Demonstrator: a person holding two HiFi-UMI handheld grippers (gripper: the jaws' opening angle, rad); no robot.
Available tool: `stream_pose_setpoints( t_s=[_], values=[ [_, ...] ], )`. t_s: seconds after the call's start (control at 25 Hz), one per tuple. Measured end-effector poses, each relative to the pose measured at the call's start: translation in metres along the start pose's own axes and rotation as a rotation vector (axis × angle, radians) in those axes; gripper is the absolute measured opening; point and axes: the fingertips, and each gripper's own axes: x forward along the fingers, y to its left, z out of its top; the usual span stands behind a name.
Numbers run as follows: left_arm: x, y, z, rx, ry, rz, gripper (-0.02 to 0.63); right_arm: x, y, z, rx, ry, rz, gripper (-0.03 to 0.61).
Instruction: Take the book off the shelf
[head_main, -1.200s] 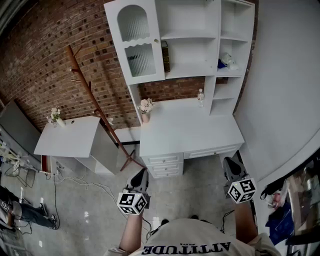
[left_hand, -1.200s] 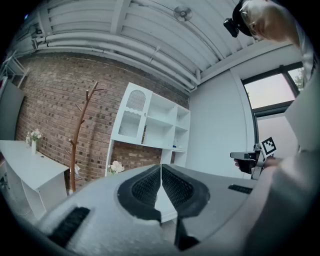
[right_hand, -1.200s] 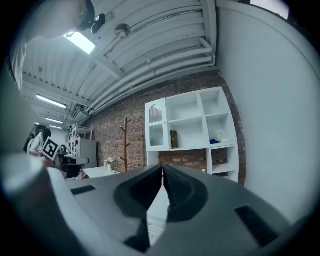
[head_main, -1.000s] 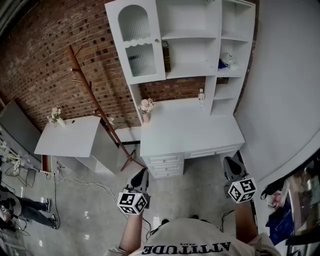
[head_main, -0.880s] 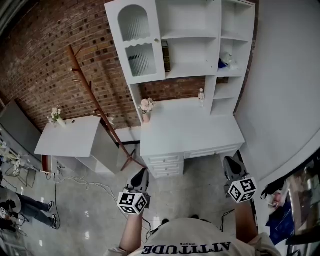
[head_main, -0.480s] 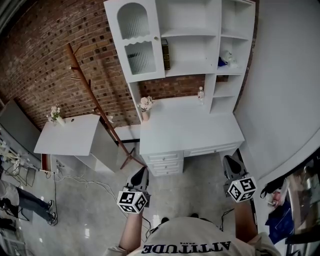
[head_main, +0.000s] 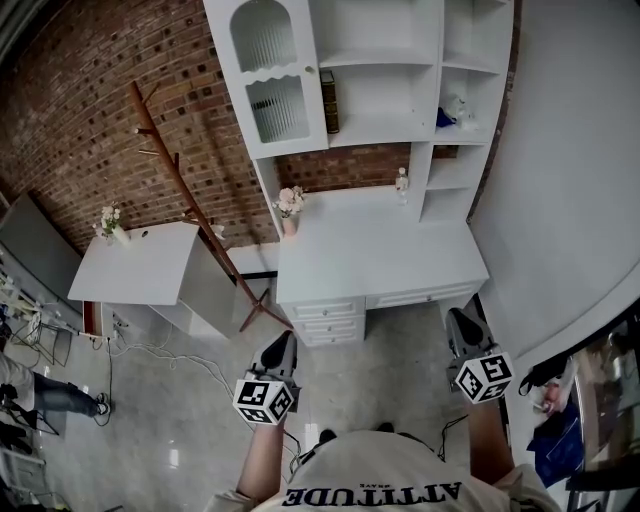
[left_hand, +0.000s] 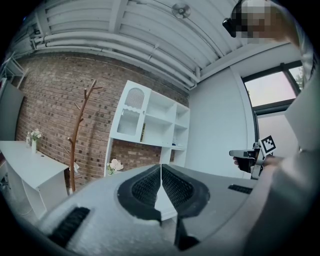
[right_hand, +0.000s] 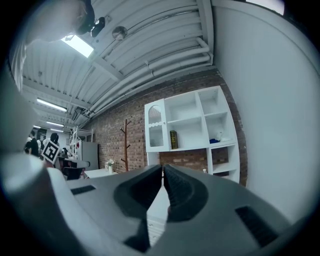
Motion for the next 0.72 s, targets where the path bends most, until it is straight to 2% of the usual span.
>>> stream_pose_setpoints(
  t_s=[0.72],
  values=[
    [0.036, -0.067, -0.027, -0.011, 0.021, 0.054, 0.026, -0.011, -0.072, -0.015, -0.002, 0.041, 0.073, 0.034]
  ],
)
